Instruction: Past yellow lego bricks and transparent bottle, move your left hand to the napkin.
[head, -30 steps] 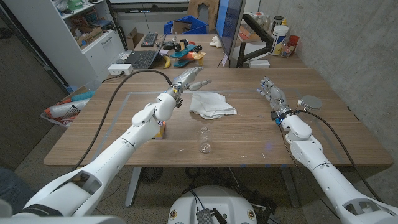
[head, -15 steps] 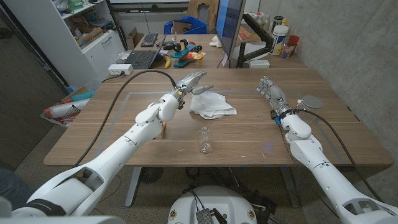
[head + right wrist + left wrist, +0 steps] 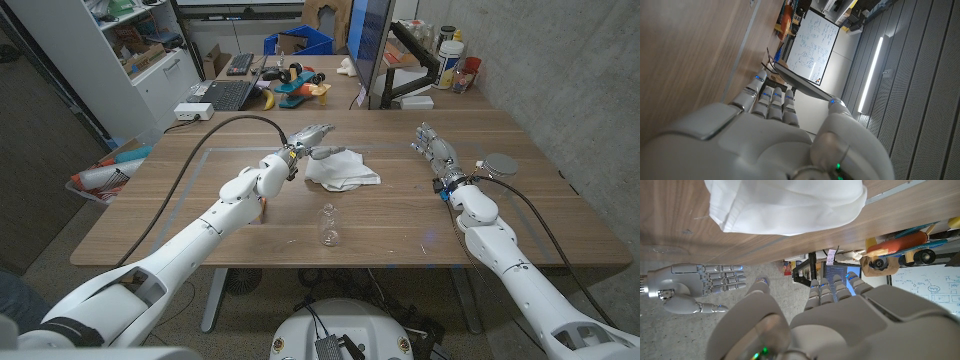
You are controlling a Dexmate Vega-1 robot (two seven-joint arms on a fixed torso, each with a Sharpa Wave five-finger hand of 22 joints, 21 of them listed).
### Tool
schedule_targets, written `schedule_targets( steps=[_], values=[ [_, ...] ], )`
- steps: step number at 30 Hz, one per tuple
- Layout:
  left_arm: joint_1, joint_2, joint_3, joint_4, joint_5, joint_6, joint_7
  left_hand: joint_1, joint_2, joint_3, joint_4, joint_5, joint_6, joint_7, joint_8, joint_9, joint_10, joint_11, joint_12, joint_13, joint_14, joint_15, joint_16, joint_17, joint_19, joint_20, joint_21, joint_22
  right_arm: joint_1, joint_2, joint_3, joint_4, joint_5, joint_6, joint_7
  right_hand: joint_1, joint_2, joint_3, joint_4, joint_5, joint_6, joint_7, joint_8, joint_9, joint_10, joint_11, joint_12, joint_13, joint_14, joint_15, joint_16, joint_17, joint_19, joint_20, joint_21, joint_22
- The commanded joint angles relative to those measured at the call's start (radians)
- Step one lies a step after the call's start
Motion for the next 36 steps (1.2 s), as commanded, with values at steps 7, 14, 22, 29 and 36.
schedule_targets(
  steps=[7, 14, 22, 29, 36],
  values=[
    [-0.007, 0.014, 0.024, 0.011, 0.023, -0.003, -0.047, 0.008, 0.002, 0.0, -0.004, 0.001, 0.011, 0.001, 0.004, 0.002, 0.003, -0.001, 0.003, 0.006, -0.001, 0.0, -0.002, 0.002, -0.005, -0.008, -0.002, 0.001, -0.038, -0.014, -0.006, -0.067, -0.004, -0.028, -0.041, -0.011, 0.001, 0.002, -0.009, -0.001, 0.003, 0.001, -0.001, 0.003, 0.011, 0.003, -0.004, 0.001, 0.006, -0.003, 0.002, 0.003, 0.004, 0.003, 0.0, 0.003],
    [0.007, 0.02, 0.017, -0.009, 0.026, 0.001, -0.04, 0.007, 0.002, -0.001, -0.005, 0.001, 0.012, -0.001, 0.003, 0.002, 0.002, -0.004, 0.002, 0.006, -0.001, 0.0, -0.003, 0.002, -0.007, -0.004, -0.002, 0.001, -0.048, -0.016, -0.012, -0.082, -0.006, -0.028, -0.052, -0.012, 0.001, 0.002, -0.01, -0.001, 0.003, 0.001, -0.001, 0.003, 0.01, 0.003, -0.005, 0.001, 0.006, -0.002, 0.001, 0.002, 0.004, 0.004, 0.0, 0.003],
    [0.015, 0.031, 0.01, -0.021, 0.03, 0.001, -0.045, 0.006, 0.003, -0.001, -0.006, 0.002, 0.014, 0.001, 0.003, 0.003, 0.003, 0.0, 0.002, 0.006, 0.0, 0.0, -0.003, 0.002, -0.007, -0.004, -0.002, 0.001, -0.029, 0.001, -0.025, -0.049, -0.003, -0.003, -0.047, -0.013, 0.002, 0.001, -0.01, -0.001, 0.003, 0.001, -0.001, 0.003, 0.01, 0.002, -0.005, 0.001, 0.006, -0.003, 0.001, 0.002, 0.004, 0.004, -0.001, 0.003],
    [0.002, 0.026, 0.012, -0.001, 0.026, -0.012, -0.043, 0.006, 0.004, -0.002, -0.007, 0.002, 0.015, 0.001, 0.002, 0.003, 0.006, -0.001, 0.003, 0.006, 0.0, 0.0, -0.003, 0.002, -0.006, -0.005, -0.001, 0.001, -0.022, 0.01, -0.029, -0.033, -0.005, 0.002, -0.046, -0.013, 0.002, 0.001, -0.011, -0.001, 0.002, 0.0, -0.002, 0.003, 0.01, 0.002, -0.005, 0.001, 0.007, -0.002, 0.001, 0.001, 0.003, 0.004, -0.001, 0.003],
    [-0.012, 0.017, 0.022, 0.016, 0.031, -0.023, -0.039, 0.006, 0.004, -0.002, -0.008, 0.002, 0.016, 0.0, 0.002, 0.003, 0.006, -0.002, 0.003, 0.006, 0.001, 0.0, -0.003, 0.002, -0.008, -0.007, -0.002, 0.001, -0.031, 0.008, -0.021, -0.042, -0.004, 0.004, -0.054, -0.014, 0.002, 0.001, -0.012, -0.002, 0.003, 0.001, -0.002, 0.003, 0.011, 0.002, -0.005, 0.001, 0.006, -0.002, 0.001, 0.001, 0.003, 0.004, -0.001, 0.003]
  ],
)
